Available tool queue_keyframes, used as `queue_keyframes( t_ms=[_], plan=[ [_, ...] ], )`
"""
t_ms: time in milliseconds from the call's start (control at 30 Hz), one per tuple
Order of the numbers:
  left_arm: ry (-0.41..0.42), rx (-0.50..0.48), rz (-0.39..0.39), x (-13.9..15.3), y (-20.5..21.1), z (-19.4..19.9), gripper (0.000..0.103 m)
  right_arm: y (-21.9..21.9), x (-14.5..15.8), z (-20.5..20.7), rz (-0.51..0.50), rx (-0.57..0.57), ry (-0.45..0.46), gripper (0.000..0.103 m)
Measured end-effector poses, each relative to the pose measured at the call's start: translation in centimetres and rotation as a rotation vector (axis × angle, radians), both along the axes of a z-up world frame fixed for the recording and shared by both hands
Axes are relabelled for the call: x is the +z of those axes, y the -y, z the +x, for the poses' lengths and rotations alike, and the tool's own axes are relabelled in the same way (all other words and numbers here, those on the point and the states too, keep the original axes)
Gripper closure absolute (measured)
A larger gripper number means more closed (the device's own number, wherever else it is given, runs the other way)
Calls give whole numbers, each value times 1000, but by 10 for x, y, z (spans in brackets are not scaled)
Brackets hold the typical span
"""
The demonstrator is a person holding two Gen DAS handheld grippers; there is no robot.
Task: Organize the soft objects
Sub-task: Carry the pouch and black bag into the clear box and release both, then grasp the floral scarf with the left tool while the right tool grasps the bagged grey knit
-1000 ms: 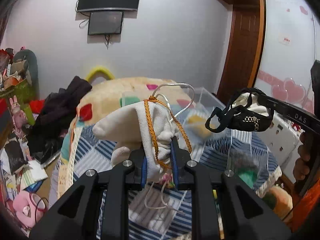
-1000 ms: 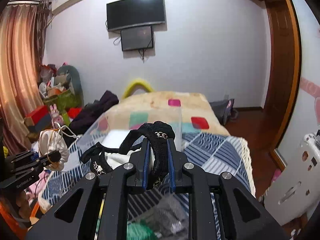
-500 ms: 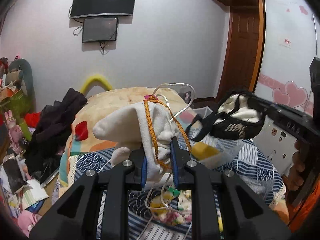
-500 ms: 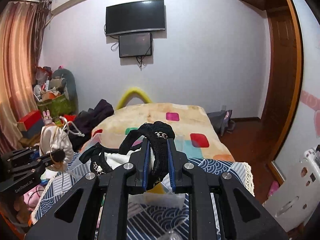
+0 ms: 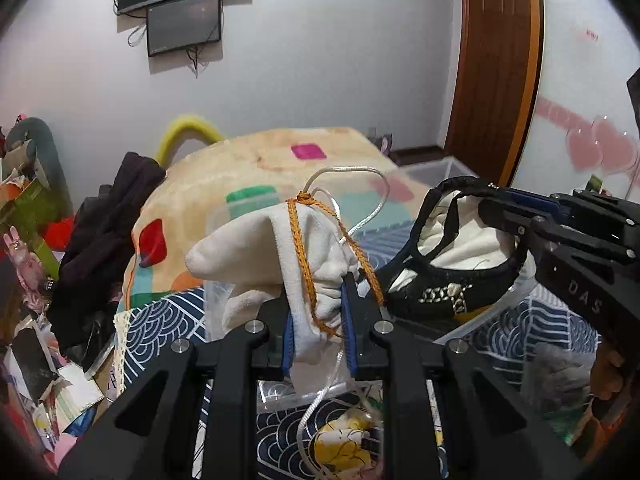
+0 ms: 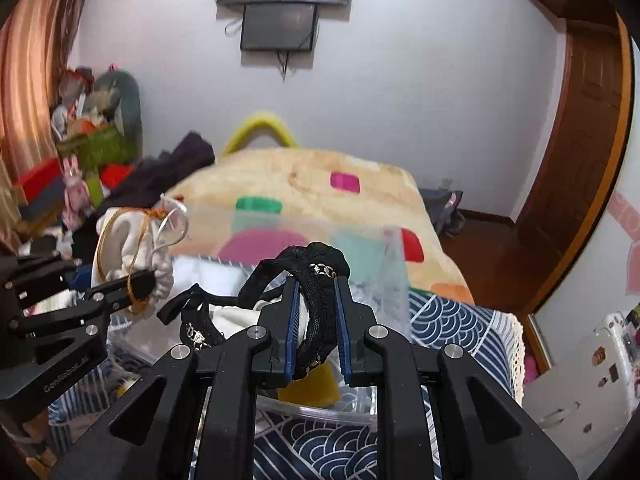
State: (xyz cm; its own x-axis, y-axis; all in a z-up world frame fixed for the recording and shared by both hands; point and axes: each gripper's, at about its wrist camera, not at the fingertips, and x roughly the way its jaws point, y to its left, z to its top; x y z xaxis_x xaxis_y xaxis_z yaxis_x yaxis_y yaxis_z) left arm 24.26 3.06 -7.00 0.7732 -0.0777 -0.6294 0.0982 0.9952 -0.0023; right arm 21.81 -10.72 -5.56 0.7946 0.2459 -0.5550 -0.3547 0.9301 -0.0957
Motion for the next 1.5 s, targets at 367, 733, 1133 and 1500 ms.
queue_keyframes(
  t_ms=[367,733,1133,1500],
  plan=[
    [-50,-7,-45,-9,-3,-5,75,0,-9,4,-74,23,-65,81],
    [72,16,-2,23,5,-51,34,20,4,-14,-10,53,-60,64],
    [235,25,5,62,16,-114,5,48,42,-58,122,64,87,35],
    [116,61,-43,16,6,-125,2,65,20,-93,80,7,94,30]
  ],
)
